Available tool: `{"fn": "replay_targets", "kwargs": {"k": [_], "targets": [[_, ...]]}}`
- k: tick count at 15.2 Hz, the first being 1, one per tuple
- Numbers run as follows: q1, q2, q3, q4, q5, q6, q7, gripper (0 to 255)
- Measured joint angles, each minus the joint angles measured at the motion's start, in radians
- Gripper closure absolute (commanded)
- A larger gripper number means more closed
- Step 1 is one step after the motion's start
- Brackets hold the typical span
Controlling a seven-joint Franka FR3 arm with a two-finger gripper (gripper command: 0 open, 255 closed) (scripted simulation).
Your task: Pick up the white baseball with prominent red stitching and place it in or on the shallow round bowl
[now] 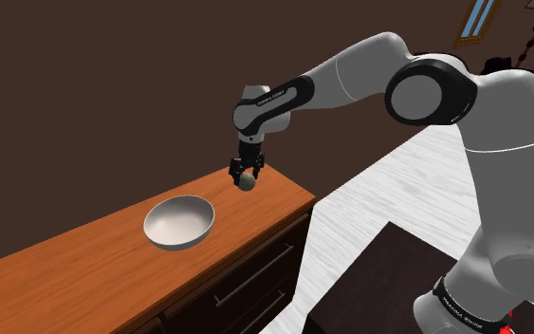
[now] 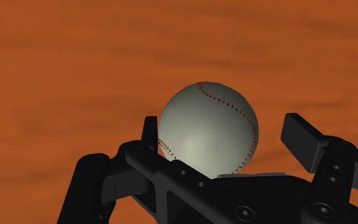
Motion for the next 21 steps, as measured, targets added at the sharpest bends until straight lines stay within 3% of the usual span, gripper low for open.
{"fn": "replay_targets", "kwargs": {"k": [5,6,21], "targets": [[0.000,0.001,0.000,-0.001,0.000,0.002,-0.001,0],[0.000,0.001,0.000,-0.001,0.000,0.002,-0.001,255],[-0.001,-0.027,-0.002,0.012,-0.004,-0.038,0.007,255]]}}
